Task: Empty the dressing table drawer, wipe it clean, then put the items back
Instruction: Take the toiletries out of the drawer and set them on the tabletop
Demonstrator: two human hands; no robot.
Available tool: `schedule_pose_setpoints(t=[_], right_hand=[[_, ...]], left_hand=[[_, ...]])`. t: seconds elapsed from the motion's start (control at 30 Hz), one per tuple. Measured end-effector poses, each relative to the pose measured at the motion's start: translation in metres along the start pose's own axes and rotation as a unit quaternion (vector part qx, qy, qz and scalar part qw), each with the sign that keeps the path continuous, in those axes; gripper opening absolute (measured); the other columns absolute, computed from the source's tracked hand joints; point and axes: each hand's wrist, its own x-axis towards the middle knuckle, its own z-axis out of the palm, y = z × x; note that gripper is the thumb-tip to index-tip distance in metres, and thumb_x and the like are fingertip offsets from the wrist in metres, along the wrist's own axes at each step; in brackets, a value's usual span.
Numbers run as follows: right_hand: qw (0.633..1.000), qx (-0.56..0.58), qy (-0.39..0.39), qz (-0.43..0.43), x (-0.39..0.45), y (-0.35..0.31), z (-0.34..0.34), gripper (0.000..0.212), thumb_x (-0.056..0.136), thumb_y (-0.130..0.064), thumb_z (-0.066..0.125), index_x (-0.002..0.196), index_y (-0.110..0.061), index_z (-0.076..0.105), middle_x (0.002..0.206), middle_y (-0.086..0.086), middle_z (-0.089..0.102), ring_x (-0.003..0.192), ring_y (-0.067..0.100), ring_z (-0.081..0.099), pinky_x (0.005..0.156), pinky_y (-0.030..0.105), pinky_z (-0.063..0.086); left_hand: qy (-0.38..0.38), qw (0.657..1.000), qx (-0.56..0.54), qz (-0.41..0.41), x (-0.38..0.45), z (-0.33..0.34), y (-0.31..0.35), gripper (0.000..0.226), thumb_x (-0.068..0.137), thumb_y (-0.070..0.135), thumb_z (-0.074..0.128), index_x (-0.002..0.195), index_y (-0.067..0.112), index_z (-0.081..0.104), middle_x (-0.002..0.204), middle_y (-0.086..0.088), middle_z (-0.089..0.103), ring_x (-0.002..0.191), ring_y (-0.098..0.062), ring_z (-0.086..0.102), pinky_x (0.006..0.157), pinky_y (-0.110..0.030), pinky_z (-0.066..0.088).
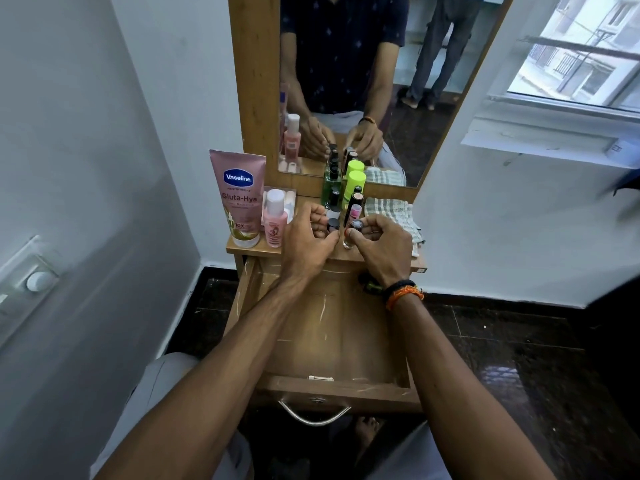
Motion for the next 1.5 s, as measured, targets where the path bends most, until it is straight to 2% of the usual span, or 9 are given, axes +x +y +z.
schedule_pose_setpoints(t=[0.17,0.53,0.83,1.03,1.2,1.33,1.5], right_hand=[[1.0,-0.003,0.008,0.0,0.001,0.003,0.006,0.024,0.081,-0.028,0.082,0.097,-0.013,0.071,0.087,0.0,0.071,0.079,0.011,0.066,0.075,0.031,0.061],[1.0,0.011,0.0,0.003,-0.008,0.013,0.013,0.033,0.078,-0.022,0.085,0.105,-0.013,0.067,0.093,0.001,0.07,0.084,0.014,0.067,0.078,0.034,0.061],[1.0,0.017,0.002,0.016,-0.009,0.014,0.017,0.032,0.08,-0.021,0.083,0.107,-0.012,0.067,0.093,0.001,0.071,0.085,0.014,0.067,0.081,0.034,0.061],[1.0,0.005,0.011,0.018,-0.011,0.013,0.018,0.03,0.081,-0.023,0.081,0.105,-0.013,0.067,0.091,-0.001,0.071,0.083,0.012,0.067,0.079,0.032,0.06],[1.0,-0.007,0.011,0.019,-0.01,0.013,0.017,0.032,0.08,-0.026,0.082,0.106,-0.014,0.067,0.092,-0.001,0.071,0.084,0.012,0.067,0.08,0.03,0.059],[1.0,-0.005,0.012,0.022,-0.011,0.013,0.018,0.033,0.08,-0.026,0.083,0.106,-0.013,0.067,0.094,0.0,0.071,0.086,0.013,0.068,0.082,0.033,0.06],[1.0,-0.003,0.018,0.023,-0.012,0.014,0.018,0.032,0.079,-0.025,0.083,0.104,-0.013,0.066,0.096,0.001,0.071,0.088,0.015,0.067,0.084,0.036,0.059]], left_hand=[[0.001,1.0,0.013,0.005,0.007,0.002,-0.003,0.038,0.079,0.012,0.083,0.109,0.012,0.059,0.096,-0.001,0.066,0.083,-0.012,0.066,0.068,-0.022,0.059],[0.012,0.999,0.031,0.003,0.005,0.007,-0.009,0.04,0.075,0.008,0.084,0.101,0.02,0.057,0.091,0.003,0.066,0.081,-0.012,0.066,0.066,-0.021,0.058],[0.0,0.999,0.047,-0.013,0.003,0.012,-0.015,0.044,0.072,0.012,0.088,0.103,0.018,0.057,0.087,0.006,0.065,0.076,-0.008,0.064,0.062,-0.012,0.053],[0.002,0.998,0.061,-0.01,0.003,0.014,-0.015,0.042,0.074,0.012,0.087,0.104,0.016,0.058,0.087,0.006,0.065,0.076,-0.008,0.064,0.064,-0.019,0.056],[0.002,0.998,0.063,-0.007,0.003,0.014,-0.015,0.043,0.074,0.012,0.087,0.105,0.015,0.058,0.087,0.006,0.065,0.074,-0.004,0.062,0.063,-0.014,0.054],[-0.001,0.998,0.068,-0.008,0.002,0.015,-0.015,0.043,0.074,0.012,0.087,0.107,0.013,0.058,0.088,0.005,0.065,0.076,-0.006,0.062,0.065,-0.018,0.056],[-0.002,0.997,0.074,-0.015,0.001,0.015,-0.014,0.045,0.073,0.012,0.087,0.107,0.013,0.058,0.087,0.006,0.063,0.074,-0.004,0.06,0.065,-0.017,0.055]])
